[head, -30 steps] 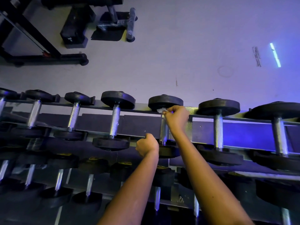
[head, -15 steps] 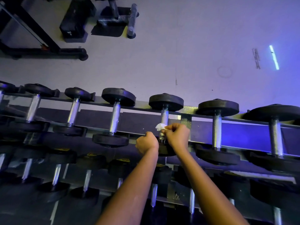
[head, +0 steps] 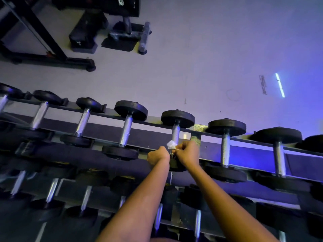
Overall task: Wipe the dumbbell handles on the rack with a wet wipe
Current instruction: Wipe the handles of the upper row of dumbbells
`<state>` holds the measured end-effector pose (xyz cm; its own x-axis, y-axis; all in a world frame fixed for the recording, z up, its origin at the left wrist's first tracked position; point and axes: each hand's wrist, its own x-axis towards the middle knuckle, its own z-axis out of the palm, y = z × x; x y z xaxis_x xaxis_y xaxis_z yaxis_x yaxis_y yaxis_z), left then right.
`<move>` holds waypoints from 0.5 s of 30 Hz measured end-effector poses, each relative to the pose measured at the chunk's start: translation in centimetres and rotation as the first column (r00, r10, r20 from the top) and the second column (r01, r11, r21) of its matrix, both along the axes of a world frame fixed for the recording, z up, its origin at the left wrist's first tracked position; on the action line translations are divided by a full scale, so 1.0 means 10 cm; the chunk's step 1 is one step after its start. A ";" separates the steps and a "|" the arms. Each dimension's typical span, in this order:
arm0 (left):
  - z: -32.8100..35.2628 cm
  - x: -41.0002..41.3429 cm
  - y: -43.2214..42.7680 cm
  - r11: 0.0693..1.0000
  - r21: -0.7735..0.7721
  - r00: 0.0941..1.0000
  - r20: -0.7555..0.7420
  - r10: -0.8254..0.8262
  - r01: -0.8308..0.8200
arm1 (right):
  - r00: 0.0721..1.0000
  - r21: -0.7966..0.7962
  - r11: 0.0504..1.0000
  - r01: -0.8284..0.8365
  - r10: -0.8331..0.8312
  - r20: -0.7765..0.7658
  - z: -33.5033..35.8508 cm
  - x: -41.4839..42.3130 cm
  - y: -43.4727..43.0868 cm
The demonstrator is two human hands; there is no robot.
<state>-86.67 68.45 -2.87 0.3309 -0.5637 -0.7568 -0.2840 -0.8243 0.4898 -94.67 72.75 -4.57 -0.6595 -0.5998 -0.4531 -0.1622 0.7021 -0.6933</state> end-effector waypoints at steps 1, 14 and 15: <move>-0.03 0.01 -0.01 1.000 0.010 1.000 -0.003 -0.012 0.012 | 1.000 0.002 1.000 0.003 -0.003 0.008 -0.01 0.04 0.05; -0.19 0.36 -0.30 0.873 0.403 0.907 -0.411 -0.095 0.274 | 1.000 0.052 0.999 0.011 -0.011 0.012 0.14 0.09 0.08; -0.18 0.40 -0.31 0.855 0.425 0.892 -0.444 -0.089 0.297 | 1.000 0.055 0.998 0.007 -0.007 0.005 0.14 0.09 0.07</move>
